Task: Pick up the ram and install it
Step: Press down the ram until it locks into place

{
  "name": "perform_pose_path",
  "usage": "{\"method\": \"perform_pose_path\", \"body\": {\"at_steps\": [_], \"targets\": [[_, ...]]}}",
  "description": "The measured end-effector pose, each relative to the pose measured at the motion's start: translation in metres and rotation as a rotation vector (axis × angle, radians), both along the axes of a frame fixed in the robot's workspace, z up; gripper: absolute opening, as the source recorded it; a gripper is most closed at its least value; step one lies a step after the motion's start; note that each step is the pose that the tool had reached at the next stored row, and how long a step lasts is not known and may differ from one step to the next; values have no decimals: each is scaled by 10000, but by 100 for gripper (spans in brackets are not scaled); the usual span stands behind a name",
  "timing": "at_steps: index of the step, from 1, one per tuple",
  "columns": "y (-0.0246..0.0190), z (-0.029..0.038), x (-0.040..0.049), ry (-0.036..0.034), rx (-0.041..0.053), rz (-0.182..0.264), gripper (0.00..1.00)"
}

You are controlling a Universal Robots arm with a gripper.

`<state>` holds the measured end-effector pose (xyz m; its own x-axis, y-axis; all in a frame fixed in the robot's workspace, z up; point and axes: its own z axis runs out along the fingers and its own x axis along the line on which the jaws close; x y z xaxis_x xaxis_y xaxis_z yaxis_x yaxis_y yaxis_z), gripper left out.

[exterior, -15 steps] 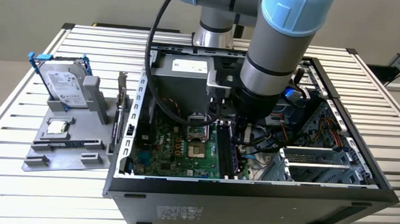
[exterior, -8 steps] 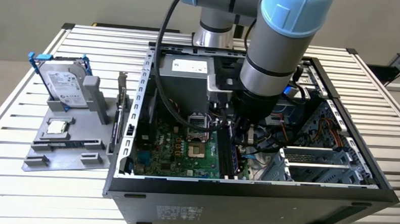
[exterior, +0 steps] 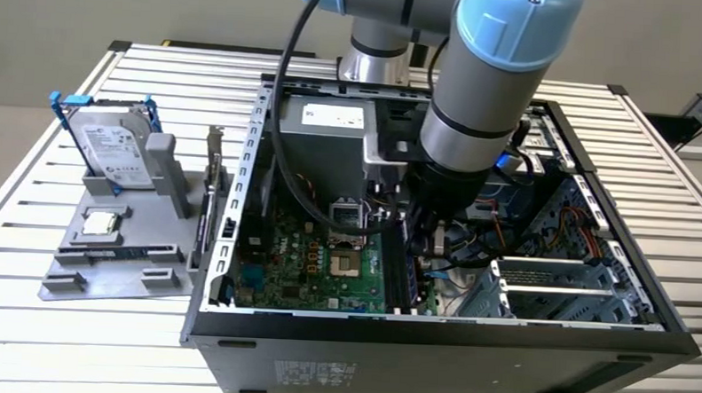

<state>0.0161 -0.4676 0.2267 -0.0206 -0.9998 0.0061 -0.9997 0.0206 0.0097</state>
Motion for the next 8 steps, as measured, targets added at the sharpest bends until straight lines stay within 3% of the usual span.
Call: {"method": "perform_pose_path", "body": {"at_steps": [8], "targets": [[-1,-61,0,2,-7,39,0]]}}
